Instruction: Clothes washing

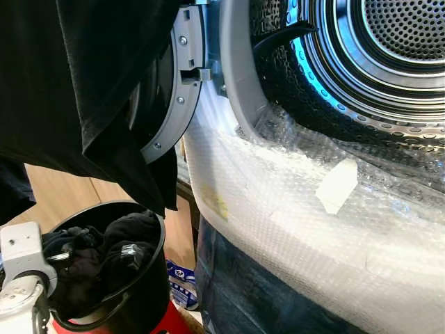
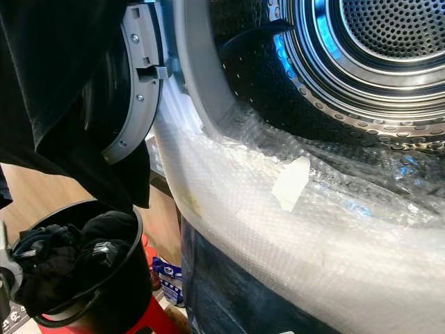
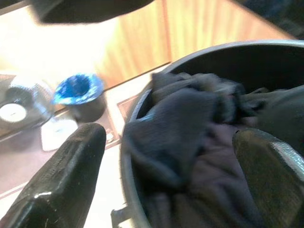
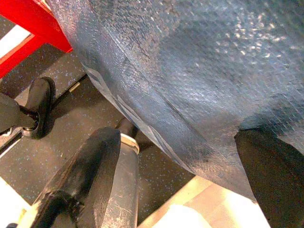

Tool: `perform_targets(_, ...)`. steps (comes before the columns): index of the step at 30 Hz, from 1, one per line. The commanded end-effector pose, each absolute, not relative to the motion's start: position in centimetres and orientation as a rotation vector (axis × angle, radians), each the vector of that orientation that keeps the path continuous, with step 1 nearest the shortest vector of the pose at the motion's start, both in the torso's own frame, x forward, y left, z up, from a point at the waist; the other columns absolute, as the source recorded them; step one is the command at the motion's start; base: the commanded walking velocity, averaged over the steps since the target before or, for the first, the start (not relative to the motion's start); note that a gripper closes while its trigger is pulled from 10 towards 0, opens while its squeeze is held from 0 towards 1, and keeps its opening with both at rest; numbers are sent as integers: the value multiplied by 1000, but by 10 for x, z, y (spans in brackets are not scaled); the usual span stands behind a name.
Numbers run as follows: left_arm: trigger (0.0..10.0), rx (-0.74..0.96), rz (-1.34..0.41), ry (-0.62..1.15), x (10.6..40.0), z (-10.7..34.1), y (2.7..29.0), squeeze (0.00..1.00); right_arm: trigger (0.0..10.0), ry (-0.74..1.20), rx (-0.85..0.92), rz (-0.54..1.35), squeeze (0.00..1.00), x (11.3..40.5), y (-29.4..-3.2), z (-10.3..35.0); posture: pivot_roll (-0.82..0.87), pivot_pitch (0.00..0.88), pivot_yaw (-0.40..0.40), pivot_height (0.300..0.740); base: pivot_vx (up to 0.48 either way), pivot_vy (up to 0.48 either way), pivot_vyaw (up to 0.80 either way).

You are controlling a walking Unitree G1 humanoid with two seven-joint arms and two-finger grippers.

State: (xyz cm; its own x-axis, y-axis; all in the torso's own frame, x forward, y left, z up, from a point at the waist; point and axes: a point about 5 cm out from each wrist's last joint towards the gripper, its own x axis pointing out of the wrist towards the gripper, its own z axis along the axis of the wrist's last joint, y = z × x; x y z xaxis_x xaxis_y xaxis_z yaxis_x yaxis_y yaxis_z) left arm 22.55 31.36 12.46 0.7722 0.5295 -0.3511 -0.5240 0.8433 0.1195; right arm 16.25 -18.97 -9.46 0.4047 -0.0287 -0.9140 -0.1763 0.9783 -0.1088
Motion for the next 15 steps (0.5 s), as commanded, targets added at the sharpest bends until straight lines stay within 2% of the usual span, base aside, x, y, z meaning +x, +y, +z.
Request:
perform_targets(1,10000,3,617,378,222,123,328,0,10000,1134,-199,102,0,168,-186,-93,239,0,18,740,0,0,0)
perform_targets(2,10000,0,625,378,222,122,331,0,10000,1131,-199,102,0,169,-185,-93,239,0,18,740,0,0,0)
perform_targets(6,10000,42,342,272,240,140,304,0,10000,1123,-198,101,0,171,-185,-92,238,0,19,740,0,0,0)
perform_targets(13,10000,78,253,206,243,155,287,0,10000,1116,-196,101,0,172,-185,-91,239,0,20,740,0,0,0)
perform_targets(14,10000,90,211,201,242,156,282,1000,10000,1115,-197,102,0,172,-185,-91,242,0,20,740,0,0,0)
perform_targets(15,10000,90,211,201,242,156,282,1000,10000,1115,-197,102,0,172,-185,-91,242,0,20,740,0,0,0)
